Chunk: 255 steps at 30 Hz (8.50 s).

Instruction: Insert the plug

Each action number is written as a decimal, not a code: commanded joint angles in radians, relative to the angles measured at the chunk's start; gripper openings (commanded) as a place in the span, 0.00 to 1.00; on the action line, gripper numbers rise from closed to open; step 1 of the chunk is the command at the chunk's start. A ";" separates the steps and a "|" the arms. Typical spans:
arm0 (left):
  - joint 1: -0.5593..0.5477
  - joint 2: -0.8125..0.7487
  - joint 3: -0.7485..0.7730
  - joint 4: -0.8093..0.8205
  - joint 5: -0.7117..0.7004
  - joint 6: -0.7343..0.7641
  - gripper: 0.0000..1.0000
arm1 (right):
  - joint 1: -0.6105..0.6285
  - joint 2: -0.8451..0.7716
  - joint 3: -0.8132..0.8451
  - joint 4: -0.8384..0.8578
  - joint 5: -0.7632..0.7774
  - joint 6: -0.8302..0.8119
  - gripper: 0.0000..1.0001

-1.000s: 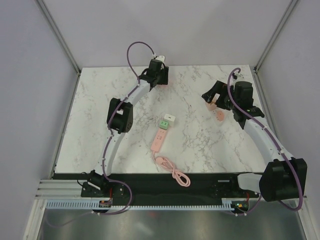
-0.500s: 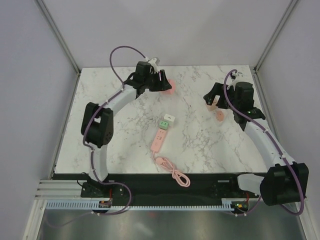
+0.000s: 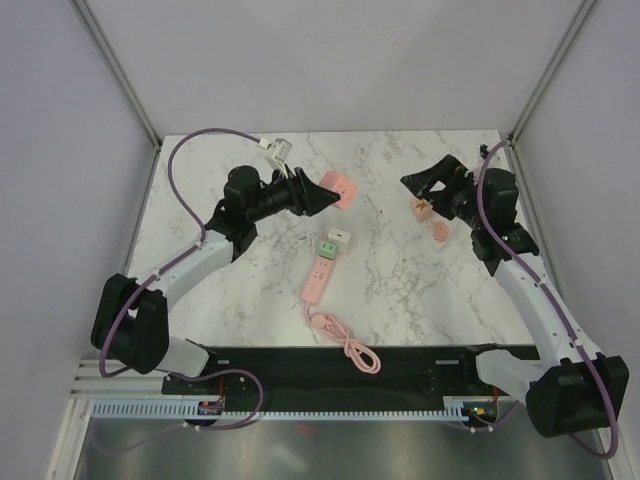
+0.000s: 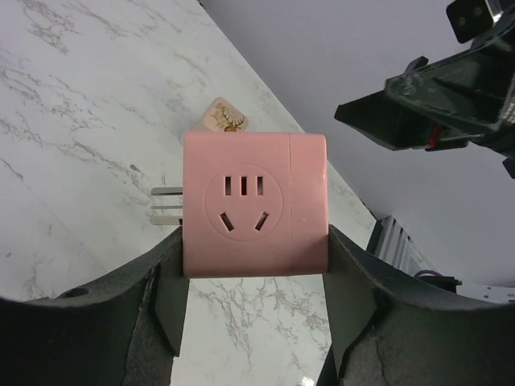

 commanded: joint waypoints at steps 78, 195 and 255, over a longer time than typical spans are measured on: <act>0.513 -0.368 -0.152 -0.772 -0.009 -0.112 0.96 | 0.617 0.534 0.831 -0.899 0.143 -0.901 0.00; -0.230 -0.589 -0.256 -0.080 -0.203 0.356 0.32 | 0.647 -0.020 -0.205 0.615 0.016 0.746 0.01; -0.073 -0.349 0.022 -0.659 0.345 -0.179 0.02 | 0.937 -0.009 0.307 -0.381 0.198 -1.220 0.97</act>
